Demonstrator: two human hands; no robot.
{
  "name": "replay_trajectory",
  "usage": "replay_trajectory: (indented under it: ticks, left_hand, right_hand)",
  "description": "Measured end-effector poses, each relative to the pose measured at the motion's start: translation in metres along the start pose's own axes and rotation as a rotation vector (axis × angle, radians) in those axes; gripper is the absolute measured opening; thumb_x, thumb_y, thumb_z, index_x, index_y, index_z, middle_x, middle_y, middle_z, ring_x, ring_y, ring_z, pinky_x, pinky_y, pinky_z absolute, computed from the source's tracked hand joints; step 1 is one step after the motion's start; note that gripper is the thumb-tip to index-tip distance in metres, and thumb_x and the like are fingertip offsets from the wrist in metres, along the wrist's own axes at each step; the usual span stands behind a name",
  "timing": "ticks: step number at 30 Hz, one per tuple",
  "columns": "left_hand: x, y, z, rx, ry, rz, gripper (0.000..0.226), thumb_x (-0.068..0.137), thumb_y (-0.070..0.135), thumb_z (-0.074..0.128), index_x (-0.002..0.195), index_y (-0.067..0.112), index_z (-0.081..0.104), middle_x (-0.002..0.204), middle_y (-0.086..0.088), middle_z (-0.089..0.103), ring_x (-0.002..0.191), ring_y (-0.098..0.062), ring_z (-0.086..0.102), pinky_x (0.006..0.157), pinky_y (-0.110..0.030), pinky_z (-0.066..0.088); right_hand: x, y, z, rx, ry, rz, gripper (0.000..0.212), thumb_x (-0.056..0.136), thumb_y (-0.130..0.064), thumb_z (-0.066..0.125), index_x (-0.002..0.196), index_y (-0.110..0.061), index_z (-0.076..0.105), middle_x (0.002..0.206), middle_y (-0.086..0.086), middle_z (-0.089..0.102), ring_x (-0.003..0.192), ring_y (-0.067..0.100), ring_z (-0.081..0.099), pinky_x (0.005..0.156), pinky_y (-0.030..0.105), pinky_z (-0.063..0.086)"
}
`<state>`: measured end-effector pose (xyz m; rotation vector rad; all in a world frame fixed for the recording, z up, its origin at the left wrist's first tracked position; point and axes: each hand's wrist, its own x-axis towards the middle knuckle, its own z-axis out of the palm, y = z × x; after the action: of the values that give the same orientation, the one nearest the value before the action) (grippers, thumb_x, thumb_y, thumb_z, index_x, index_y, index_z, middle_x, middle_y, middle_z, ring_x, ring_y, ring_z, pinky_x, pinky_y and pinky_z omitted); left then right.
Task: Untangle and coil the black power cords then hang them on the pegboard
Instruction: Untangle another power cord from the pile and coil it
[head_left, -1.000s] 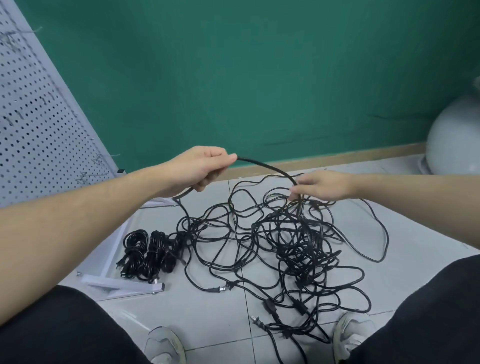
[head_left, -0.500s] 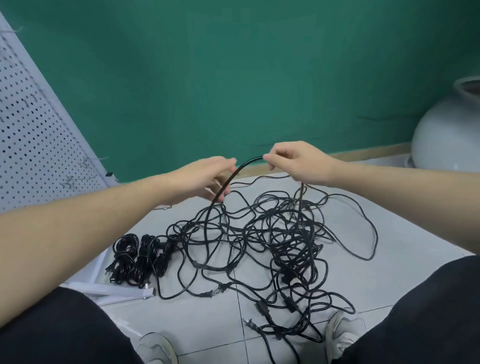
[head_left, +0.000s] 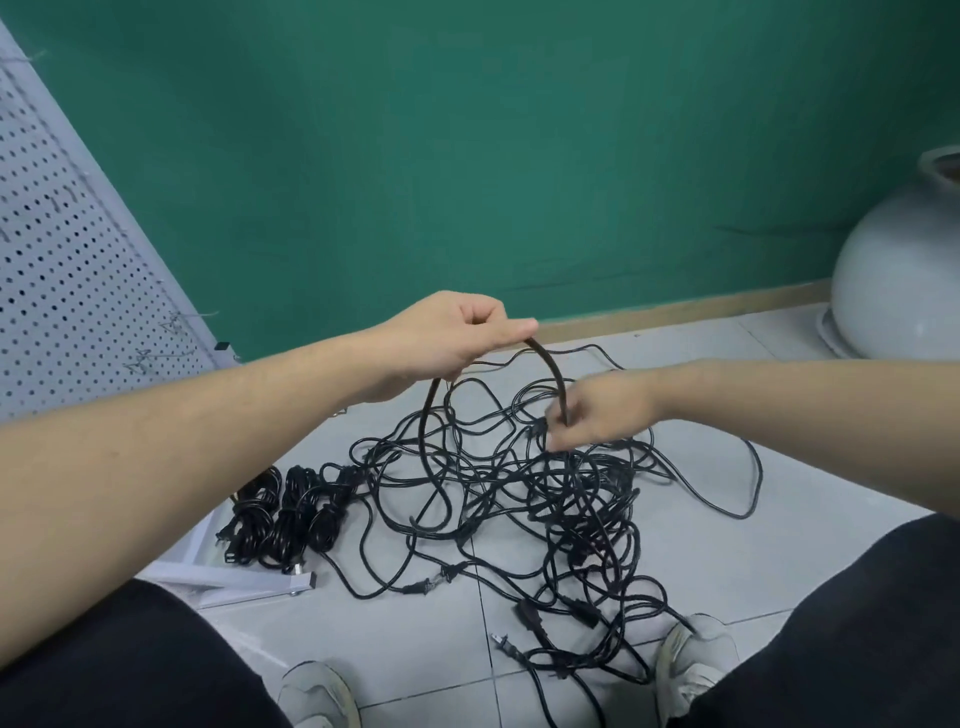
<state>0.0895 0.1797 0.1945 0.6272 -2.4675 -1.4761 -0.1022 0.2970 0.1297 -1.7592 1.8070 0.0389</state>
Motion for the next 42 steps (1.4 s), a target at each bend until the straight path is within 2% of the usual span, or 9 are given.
replay_trajectory:
  ticks: [4, 9, 14, 18, 22, 26, 30, 36, 42]
  left_hand:
    - [-0.005, -0.003, -0.012, -0.104, -0.051, 0.026, 0.052, 0.085, 0.041, 0.077, 0.056, 0.025, 0.038, 0.055, 0.004, 0.031, 0.050, -0.012, 0.025, 0.049, -0.021, 0.025]
    - [-0.014, -0.020, -0.042, 0.031, -0.120, -0.070, 0.048, 0.083, 0.044, 0.074, 0.060, 0.018, 0.040, 0.055, 0.005, 0.037, 0.052, -0.014, 0.028, 0.054, -0.026, 0.026]
    - [-0.023, -0.033, -0.052, 0.187, -0.186, -0.151, 0.055, 0.081, 0.058, 0.076, 0.062, 0.015, 0.047, 0.058, 0.000, 0.040, 0.052, -0.015, 0.032, 0.054, -0.025, 0.032]
    - [-0.013, -0.017, -0.043, -0.004, -0.086, -0.003, 0.041, 0.091, 0.048, 0.062, 0.065, 0.020, 0.047, 0.058, 0.006, 0.037, 0.053, -0.013, 0.028, 0.052, -0.023, 0.027]
    - [-0.009, -0.005, -0.030, -0.128, -0.085, 0.047, 0.040, 0.095, 0.046, 0.061, 0.068, 0.019, 0.049, 0.057, 0.008, 0.032, 0.052, -0.011, 0.024, 0.051, -0.021, 0.024]
    - [-0.008, -0.003, -0.040, -0.183, -0.041, 0.046, 0.037, 0.094, 0.042, 0.061, 0.065, 0.019, 0.052, 0.054, 0.005, 0.033, 0.051, -0.013, 0.021, 0.052, -0.028, 0.018]
    - [-0.015, -0.023, -0.060, -0.011, -0.036, -0.077, 0.027, 0.099, 0.037, 0.061, 0.086, 0.014, 0.064, 0.066, -0.006, 0.058, 0.053, -0.019, 0.036, 0.057, -0.030, 0.030]
    - [-0.017, -0.036, -0.060, 0.009, -0.219, -0.316, 0.040, 0.093, 0.020, 0.045, 0.130, 0.030, 0.054, 0.105, -0.011, 0.075, 0.081, -0.026, 0.066, 0.087, -0.045, 0.056]
    - [-0.003, 0.000, -0.004, 0.013, -0.176, -0.365, 0.030, 0.105, 0.045, 0.050, 0.111, 0.017, 0.059, 0.068, 0.002, 0.048, 0.051, -0.012, 0.038, 0.050, -0.024, 0.040]
  right_hand:
    - [0.004, 0.023, 0.006, -0.061, -0.060, 0.044, 0.012, 0.103, -0.039, 0.054, 0.104, -0.028, 0.059, 0.107, -0.008, 0.067, 0.102, 0.017, 0.062, 0.092, 0.028, 0.046]
    - [0.000, 0.042, -0.006, 0.027, 0.175, 0.186, 0.015, 0.106, -0.038, 0.046, 0.098, -0.027, 0.053, 0.085, -0.014, 0.059, 0.089, 0.017, 0.057, 0.081, 0.026, 0.038]
    - [-0.004, 0.038, -0.017, 0.608, 0.433, 0.216, 0.023, 0.108, -0.027, 0.035, 0.102, -0.018, 0.055, 0.090, 0.011, 0.061, 0.078, 0.025, 0.065, 0.081, 0.046, 0.060]
    - [-0.006, 0.034, -0.011, 0.204, 0.165, 0.133, 0.041, 0.102, -0.024, 0.052, 0.140, -0.039, 0.046, 0.136, -0.008, 0.049, 0.111, 0.011, 0.056, 0.090, 0.019, 0.046]
    - [0.001, 0.022, -0.005, 0.120, -0.075, 0.055, 0.046, 0.100, -0.040, 0.059, 0.144, -0.047, 0.048, 0.152, -0.021, 0.039, 0.139, 0.001, 0.034, 0.118, 0.022, 0.021]
    - [0.004, 0.014, -0.003, 0.173, 0.006, 0.049, 0.030, 0.108, -0.034, 0.043, 0.106, -0.018, 0.068, 0.108, -0.008, 0.076, 0.101, -0.002, 0.063, 0.084, 0.004, 0.039]
    - [-0.004, 0.020, -0.012, 0.393, 0.305, 0.100, 0.026, 0.108, -0.029, 0.041, 0.103, -0.017, 0.064, 0.062, 0.001, 0.063, 0.062, 0.013, 0.067, 0.073, 0.035, 0.057]
    - [-0.001, -0.005, -0.029, 0.152, 0.502, 0.058, 0.023, 0.105, -0.038, 0.048, 0.117, -0.021, 0.057, 0.091, -0.009, 0.058, 0.088, 0.012, 0.059, 0.070, 0.025, 0.034]
    - [0.006, -0.035, -0.032, 0.097, 0.451, -0.095, 0.012, 0.104, -0.030, 0.050, 0.108, -0.023, 0.040, 0.075, 0.002, 0.060, 0.062, 0.017, 0.047, 0.060, 0.026, 0.040]
